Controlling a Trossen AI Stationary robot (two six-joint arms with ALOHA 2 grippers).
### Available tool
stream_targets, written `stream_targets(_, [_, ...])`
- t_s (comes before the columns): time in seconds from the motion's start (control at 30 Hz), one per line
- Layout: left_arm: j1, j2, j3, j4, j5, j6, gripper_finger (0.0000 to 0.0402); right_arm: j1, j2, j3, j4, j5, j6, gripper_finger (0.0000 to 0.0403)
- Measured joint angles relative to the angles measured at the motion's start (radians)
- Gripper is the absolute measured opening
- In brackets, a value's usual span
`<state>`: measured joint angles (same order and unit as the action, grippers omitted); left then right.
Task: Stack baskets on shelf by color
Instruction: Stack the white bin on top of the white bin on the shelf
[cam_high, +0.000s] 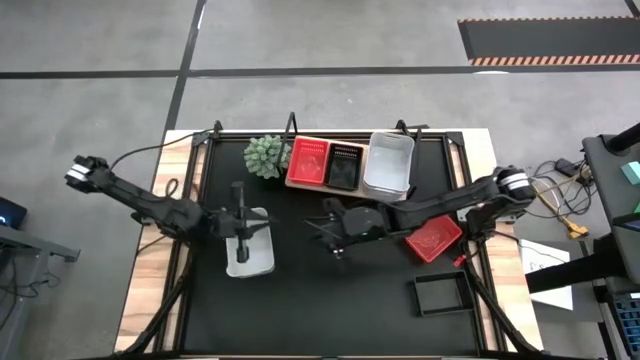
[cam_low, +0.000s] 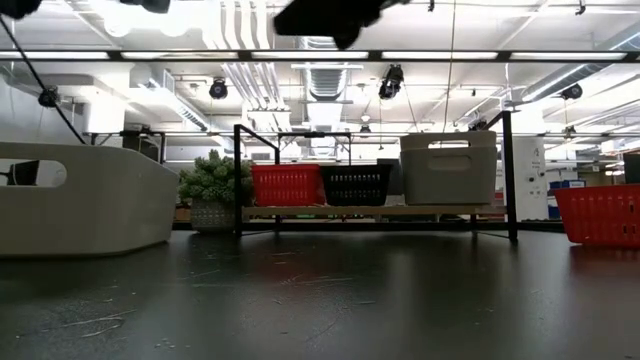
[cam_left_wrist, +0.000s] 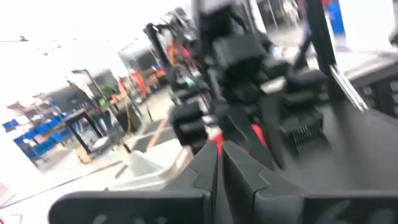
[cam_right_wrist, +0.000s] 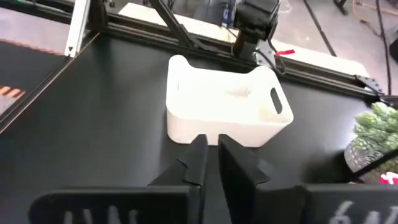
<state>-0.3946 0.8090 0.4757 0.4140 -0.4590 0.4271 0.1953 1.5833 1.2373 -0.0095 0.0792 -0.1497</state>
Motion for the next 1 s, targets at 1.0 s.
stream_targets(1.0, [0.051, -0.079, -0.041, -0.552, -0.415, -0.492, 0.0005, -0.053, 0.239, 0.36, -0.544, 0.001, 0.003, 0.0124])
